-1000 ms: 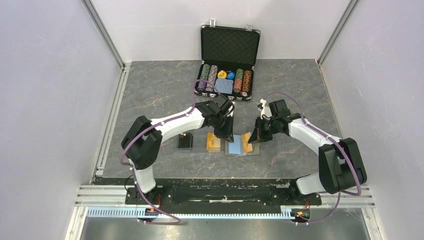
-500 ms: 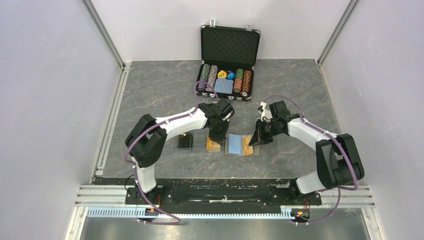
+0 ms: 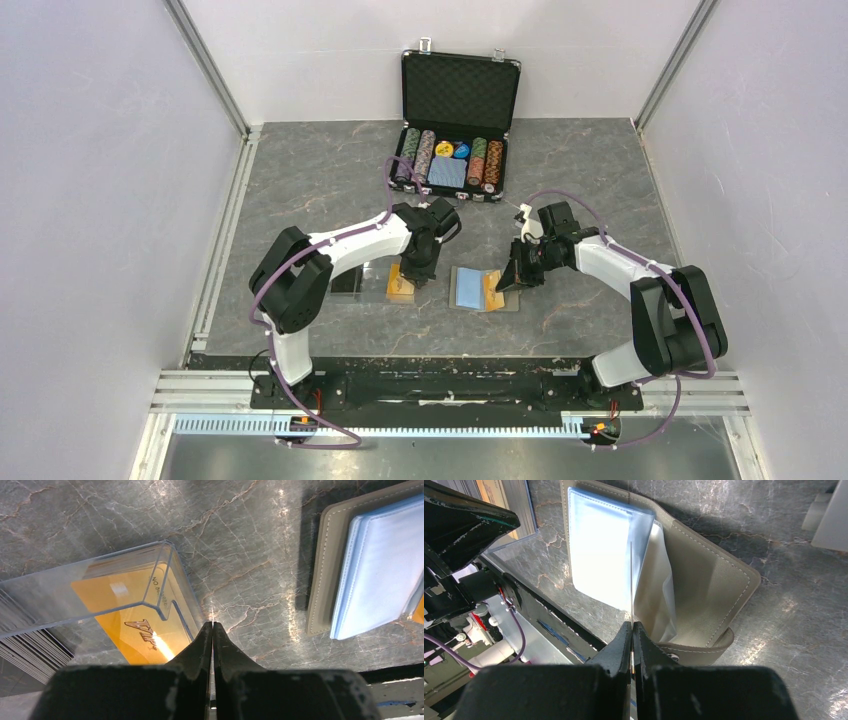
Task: Put the credit cards into the card holder
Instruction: Move the storage box to the center of the board, then insert the credit card into the card holder.
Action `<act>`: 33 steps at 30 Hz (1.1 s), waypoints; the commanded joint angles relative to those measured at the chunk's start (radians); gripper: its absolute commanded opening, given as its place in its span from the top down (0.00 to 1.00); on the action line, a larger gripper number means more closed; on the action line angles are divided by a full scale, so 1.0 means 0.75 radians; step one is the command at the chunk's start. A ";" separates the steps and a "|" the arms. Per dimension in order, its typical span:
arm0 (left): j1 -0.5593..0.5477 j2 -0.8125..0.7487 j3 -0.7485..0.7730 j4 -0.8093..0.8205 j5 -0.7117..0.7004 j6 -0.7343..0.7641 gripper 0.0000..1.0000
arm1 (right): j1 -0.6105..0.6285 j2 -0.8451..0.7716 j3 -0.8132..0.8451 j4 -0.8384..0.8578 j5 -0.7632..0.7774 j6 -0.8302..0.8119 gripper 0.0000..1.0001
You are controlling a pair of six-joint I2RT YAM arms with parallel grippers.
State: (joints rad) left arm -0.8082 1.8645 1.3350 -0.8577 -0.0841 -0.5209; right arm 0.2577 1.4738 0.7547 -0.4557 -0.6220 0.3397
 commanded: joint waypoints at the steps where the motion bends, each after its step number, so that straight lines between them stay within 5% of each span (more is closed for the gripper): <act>1: 0.002 -0.058 0.006 0.023 0.050 0.063 0.91 | -0.005 0.002 0.008 0.029 -0.020 0.013 1.00; 5: -0.013 -0.071 0.033 0.132 0.196 0.065 0.88 | -0.004 0.012 0.008 0.032 -0.024 0.054 1.00; 33: -0.064 0.221 0.144 0.174 0.325 0.028 0.89 | -0.007 0.137 -0.020 0.206 -0.009 0.151 1.00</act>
State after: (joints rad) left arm -0.8497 2.0178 1.4288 -0.7506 0.1383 -0.5167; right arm 0.2577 1.5494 0.7547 -0.3599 -0.6323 0.4580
